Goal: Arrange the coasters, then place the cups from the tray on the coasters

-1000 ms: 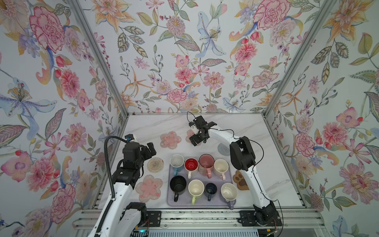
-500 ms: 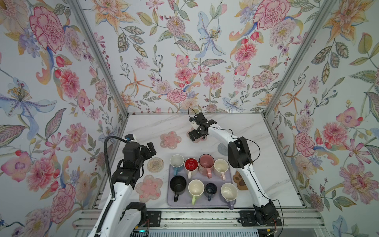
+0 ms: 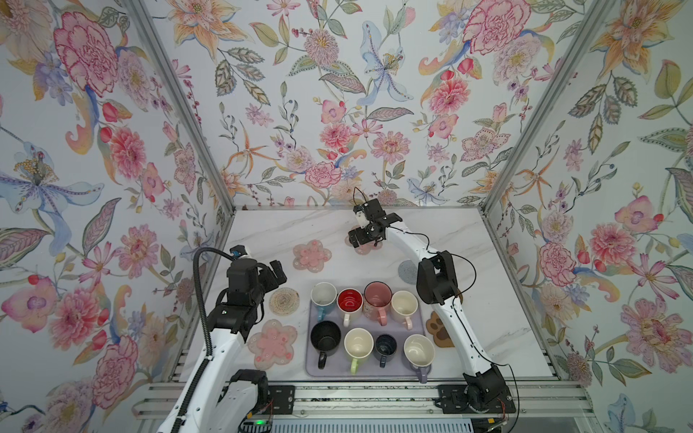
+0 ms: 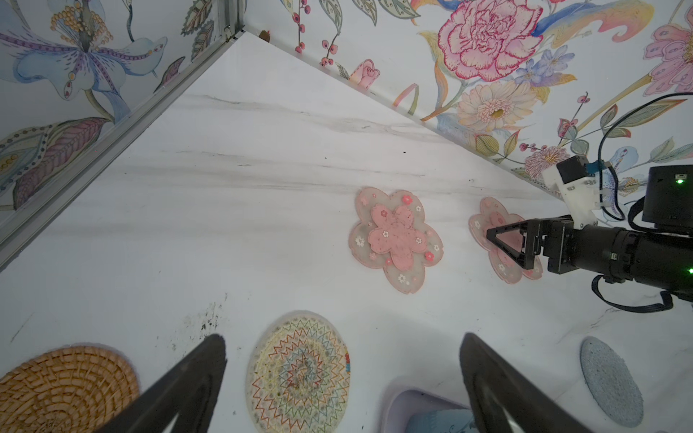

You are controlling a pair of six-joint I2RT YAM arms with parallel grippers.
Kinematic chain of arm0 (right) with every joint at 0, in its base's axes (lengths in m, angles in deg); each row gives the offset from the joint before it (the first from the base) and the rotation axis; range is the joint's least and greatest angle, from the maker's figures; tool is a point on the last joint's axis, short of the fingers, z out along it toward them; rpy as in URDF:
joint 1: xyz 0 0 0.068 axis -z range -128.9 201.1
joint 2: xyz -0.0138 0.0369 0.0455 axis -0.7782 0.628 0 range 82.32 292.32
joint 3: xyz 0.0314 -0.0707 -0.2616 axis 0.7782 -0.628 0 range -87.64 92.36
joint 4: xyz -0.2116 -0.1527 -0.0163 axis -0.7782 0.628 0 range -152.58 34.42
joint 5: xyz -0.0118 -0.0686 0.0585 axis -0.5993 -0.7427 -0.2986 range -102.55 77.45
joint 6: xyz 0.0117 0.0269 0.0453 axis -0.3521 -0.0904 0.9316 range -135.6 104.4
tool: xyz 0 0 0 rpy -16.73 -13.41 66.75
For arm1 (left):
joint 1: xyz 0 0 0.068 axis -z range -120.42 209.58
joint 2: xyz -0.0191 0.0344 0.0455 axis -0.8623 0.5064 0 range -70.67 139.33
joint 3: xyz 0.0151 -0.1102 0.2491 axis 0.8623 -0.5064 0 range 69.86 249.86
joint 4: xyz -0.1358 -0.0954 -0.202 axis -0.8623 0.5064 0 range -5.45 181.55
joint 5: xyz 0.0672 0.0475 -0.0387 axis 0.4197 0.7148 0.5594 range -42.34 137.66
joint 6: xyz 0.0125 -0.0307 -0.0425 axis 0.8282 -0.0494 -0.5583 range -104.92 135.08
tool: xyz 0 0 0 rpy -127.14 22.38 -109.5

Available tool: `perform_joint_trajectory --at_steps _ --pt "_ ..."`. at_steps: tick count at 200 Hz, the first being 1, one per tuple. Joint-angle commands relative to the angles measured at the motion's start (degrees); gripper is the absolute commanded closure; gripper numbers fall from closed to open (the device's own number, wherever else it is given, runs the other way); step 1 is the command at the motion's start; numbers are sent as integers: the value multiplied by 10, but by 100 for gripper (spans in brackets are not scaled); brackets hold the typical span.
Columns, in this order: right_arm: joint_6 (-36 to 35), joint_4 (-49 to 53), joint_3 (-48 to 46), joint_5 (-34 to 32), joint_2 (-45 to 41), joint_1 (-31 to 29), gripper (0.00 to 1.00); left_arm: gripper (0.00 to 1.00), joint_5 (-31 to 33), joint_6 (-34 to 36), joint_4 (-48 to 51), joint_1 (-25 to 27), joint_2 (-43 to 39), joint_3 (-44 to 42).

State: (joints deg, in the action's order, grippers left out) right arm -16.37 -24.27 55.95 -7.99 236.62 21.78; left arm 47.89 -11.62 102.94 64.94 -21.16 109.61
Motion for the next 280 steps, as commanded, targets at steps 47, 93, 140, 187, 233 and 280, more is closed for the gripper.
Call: perform_joint_trajectory --at_steps 47,93,140,187,233,280 --pt "60 -76 -154 12 -250 24 1 1 -58 -18 13 8 88 26" --pt "140 -241 -482 16 -501 77 1 1 -58 -51 -27 45 154 31" --pt "180 -252 -729 -32 -697 123 1 1 -64 -78 -77 75 225 41" --pt "194 -225 -854 -45 -792 157 1 1 -75 -99 -114 87 295 53" --pt "201 -222 -905 -39 -826 171 1 1 -72 -110 -140 91 354 75" --pt "200 -221 -920 -37 -840 179 1 1 -80 -117 -163 91 421 117"
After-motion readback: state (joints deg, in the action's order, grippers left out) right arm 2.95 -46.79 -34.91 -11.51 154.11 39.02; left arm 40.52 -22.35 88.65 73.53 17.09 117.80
